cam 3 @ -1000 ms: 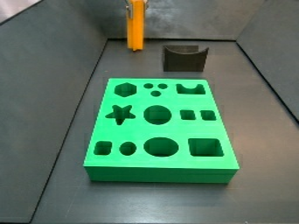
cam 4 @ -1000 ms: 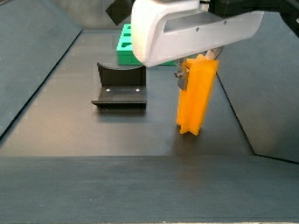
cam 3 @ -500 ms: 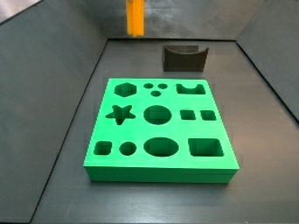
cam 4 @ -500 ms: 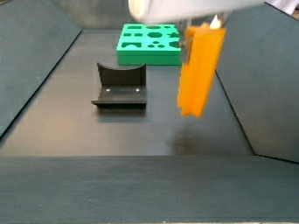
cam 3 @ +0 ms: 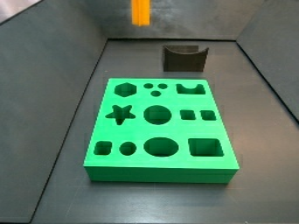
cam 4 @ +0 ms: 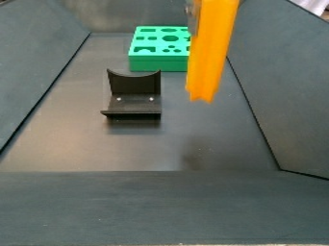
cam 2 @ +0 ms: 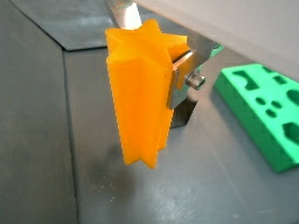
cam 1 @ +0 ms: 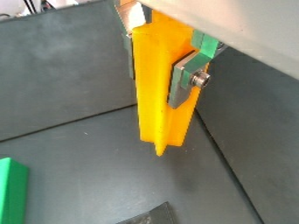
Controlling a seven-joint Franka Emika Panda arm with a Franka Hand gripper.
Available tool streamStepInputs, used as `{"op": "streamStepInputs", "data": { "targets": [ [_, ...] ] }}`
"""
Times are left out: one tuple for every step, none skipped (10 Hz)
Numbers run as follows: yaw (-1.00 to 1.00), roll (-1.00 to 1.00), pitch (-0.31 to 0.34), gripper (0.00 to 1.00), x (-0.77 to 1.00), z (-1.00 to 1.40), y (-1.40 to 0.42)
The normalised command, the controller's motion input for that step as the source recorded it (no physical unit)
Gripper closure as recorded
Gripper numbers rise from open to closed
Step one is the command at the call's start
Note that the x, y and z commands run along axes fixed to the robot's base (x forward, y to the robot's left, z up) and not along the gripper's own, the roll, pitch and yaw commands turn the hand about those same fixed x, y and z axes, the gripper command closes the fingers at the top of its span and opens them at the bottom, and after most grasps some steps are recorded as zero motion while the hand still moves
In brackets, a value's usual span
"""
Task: Pick up the star object. Move up. Move to above the board. Insert the star object.
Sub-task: Move to above the board.
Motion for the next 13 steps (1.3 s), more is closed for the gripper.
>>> {"op": "streamStepInputs", "data": {
  "targets": [
    [-0.03, -0.17, 0.007, 1.0, 0.05, 0.54, -0.04],
    [-0.03, -0.15, 0.012, 1.0, 0.03, 0.32, -0.02],
    [-1.0, 0.22, 0.119, 1.0, 0.04, 0.22, -1.0],
    [-1.0, 0.23, 0.116, 1.0, 0.05, 0.2, -1.0],
    [-1.0, 0.27, 0.1, 1.0, 0.04, 0.21, -1.0],
    [-1.0, 0.26, 0.09, 1.0, 0.04, 0.21, -1.0],
    [-1.0, 0.25, 0.081, 1.0, 0.04, 0.21, -1.0],
    [-0.8, 0.17, 0.077, 1.0, 0.04, 0.21, -1.0],
    [-0.46, 0.09, 0.067, 1.0, 0.04, 0.22, -1.0],
    [-0.34, 0.05, 0.069, 1.0, 0.04, 0.22, -1.0],
    [-0.15, 0.01, 0.08, 1.0, 0.05, 0.23, -1.0],
    [-0.06, 0.0, 0.076, 1.0, 0.05, 0.23, -1.0],
    [-0.04, -0.01, 0.069, 1.0, 0.05, 0.23, -1.0]
  ]
}}
